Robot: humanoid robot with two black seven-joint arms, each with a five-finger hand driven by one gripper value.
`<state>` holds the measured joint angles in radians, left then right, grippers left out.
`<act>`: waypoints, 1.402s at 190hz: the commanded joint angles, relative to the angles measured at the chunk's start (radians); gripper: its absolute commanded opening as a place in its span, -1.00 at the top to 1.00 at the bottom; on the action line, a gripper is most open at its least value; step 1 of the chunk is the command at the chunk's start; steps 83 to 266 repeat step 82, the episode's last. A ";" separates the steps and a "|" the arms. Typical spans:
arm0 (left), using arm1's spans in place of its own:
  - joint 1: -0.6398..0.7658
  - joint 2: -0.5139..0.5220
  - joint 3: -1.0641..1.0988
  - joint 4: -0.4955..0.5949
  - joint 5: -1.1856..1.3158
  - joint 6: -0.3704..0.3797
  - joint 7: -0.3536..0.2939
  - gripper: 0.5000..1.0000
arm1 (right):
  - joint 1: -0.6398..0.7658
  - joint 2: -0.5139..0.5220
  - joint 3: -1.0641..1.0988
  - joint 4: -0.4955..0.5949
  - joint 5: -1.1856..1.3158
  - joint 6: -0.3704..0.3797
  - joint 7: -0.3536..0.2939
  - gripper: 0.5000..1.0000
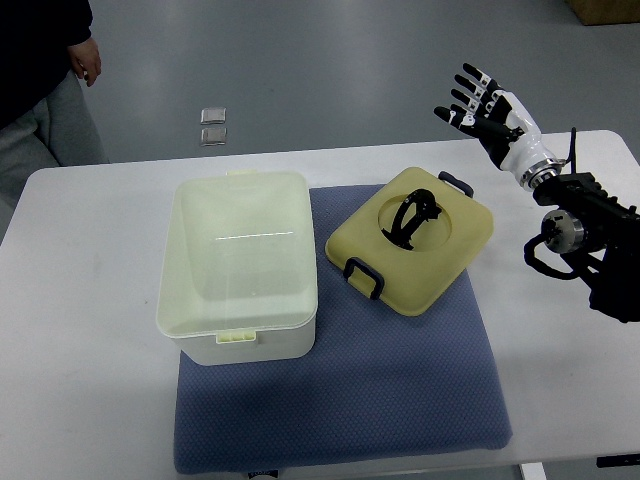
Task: Open white storage box with right hand
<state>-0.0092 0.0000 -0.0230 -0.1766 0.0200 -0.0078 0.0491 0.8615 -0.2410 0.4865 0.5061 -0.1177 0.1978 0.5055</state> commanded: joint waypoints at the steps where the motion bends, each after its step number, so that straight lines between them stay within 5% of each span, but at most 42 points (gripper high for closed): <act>1: 0.000 0.000 0.000 -0.001 0.000 0.000 0.000 -1.00 | -0.005 0.014 0.000 0.000 0.032 -0.032 -0.002 -0.69; 54: 0.000 0.000 0.000 0.000 0.000 0.000 0.000 -1.00 | -0.009 0.035 -0.003 0.008 0.026 -0.182 0.007 -0.71; 266: 0.000 0.000 0.000 0.000 0.000 0.000 0.000 -1.00 | -0.010 0.052 0.000 0.009 0.029 -0.186 0.008 -0.71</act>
